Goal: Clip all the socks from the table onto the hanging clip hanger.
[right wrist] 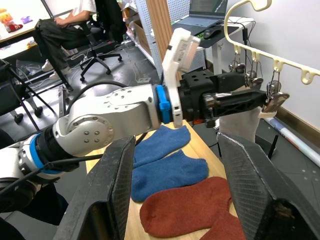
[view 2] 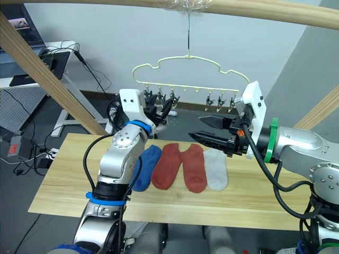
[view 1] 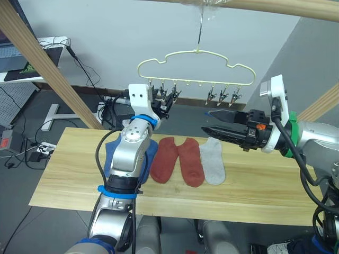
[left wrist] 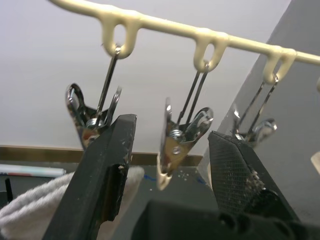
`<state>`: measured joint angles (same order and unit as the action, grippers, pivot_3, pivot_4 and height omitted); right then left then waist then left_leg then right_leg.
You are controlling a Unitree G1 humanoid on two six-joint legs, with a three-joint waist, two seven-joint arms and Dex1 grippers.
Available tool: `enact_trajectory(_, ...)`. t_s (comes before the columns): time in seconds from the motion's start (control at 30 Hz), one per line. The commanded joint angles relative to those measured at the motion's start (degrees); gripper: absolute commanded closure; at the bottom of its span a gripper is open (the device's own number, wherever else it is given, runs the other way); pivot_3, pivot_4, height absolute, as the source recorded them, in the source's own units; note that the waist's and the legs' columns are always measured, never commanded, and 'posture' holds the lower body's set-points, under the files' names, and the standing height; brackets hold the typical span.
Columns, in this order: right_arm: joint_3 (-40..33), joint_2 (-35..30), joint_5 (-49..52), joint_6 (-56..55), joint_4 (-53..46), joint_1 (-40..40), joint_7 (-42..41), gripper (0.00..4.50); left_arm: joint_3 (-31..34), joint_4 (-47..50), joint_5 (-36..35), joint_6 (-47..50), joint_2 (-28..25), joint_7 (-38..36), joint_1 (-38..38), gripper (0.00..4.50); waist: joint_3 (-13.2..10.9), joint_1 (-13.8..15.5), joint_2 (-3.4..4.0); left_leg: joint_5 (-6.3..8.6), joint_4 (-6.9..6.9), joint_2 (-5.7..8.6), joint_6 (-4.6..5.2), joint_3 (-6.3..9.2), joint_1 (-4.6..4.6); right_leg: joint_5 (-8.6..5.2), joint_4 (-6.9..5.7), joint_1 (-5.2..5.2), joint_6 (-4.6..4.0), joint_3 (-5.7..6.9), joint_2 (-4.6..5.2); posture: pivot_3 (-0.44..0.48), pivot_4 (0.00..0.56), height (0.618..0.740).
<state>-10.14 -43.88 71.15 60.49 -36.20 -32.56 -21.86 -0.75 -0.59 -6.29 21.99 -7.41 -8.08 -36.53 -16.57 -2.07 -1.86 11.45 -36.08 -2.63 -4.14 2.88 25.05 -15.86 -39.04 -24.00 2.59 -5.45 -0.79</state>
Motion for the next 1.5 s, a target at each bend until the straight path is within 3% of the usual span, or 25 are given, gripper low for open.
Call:
enact_trajectory(0.03, -1.43, -0.83, 1.72, -1.54, -2.00, 0.07, 0.76, 1.78, 0.48, 0.16, 0.71, -2.19, 0.35, 0.59, -1.68, 1.89, 0.00, -0.08, 0.00, 0.00, 0.00, 0.00, 0.00, 0.00, 0.00, 0.00, 0.00, 0.00, 0.00, 0.00, 0.00, -0.091, 0.269, 0.740)
enact_trajectory(1.0, -0.70, -1.50, 2.90, -2.66, -2.08, 0.85, 2.70, 1.78, 1.58, -1.19, 0.14, -2.82, 0.88, 0.64, -3.81, 1.89, 0.00, -0.88, 0.00, 0.00, 0.00, 0.00, 0.00, 0.00, 0.00, 0.00, -0.01, 0.00, 0.01, 0.00, 0.00, -0.092, 0.271, 0.740)
enact_trajectory(1.1, -0.61, -1.48, 2.85, -2.71, -2.04, 0.82, 2.67, 1.78, 1.67, -0.99, 0.03, -2.54, 0.81, 0.59, -3.64, 2.44, 0.00, -0.88, 0.00, 0.00, 0.00, 0.00, 0.00, 0.00, 0.00, 0.00, -0.01, 0.00, 0.01, 0.00, 0.00, -0.092, 0.271, 0.740)
enact_trajectory(1.3, -0.29, -1.34, 2.64, -2.82, -1.96, 0.67, 2.70, 1.78, 2.03, -0.59, -0.25, -2.20, 0.56, 0.57, -3.54, 4.11, 0.00, -0.88, 0.00, 0.00, 0.00, 0.00, 0.00, 0.00, 0.00, 0.00, -0.01, 0.00, 0.01, 0.00, 0.00, -0.086, 0.273, 0.740)
enact_trajectory(1.37, -0.20, -1.35, 2.56, -2.81, -1.89, 0.63, 2.66, 1.78, 2.26, -0.45, -0.43, -2.01, 0.51, 0.56, -3.66, 4.32, 0.00, -0.88, 0.00, 0.00, 0.00, 0.00, 0.00, 0.00, 0.00, 0.00, -0.01, 0.00, 0.01, 0.00, 0.00, -0.083, 0.275, 0.740)
enact_trajectory(1.5, 1.58, -1.93, 0.76, -1.27, -0.92, 0.16, 3.62, 1.78, 4.54, 1.19, -3.51, 0.81, 0.25, -0.43, -3.80, 4.33, 0.00, -0.93, 0.00, 0.00, 0.00, 0.00, 0.00, 0.00, 0.00, 0.00, -0.03, 0.00, 0.01, 0.00, 0.00, -0.084, 0.277, 0.740)
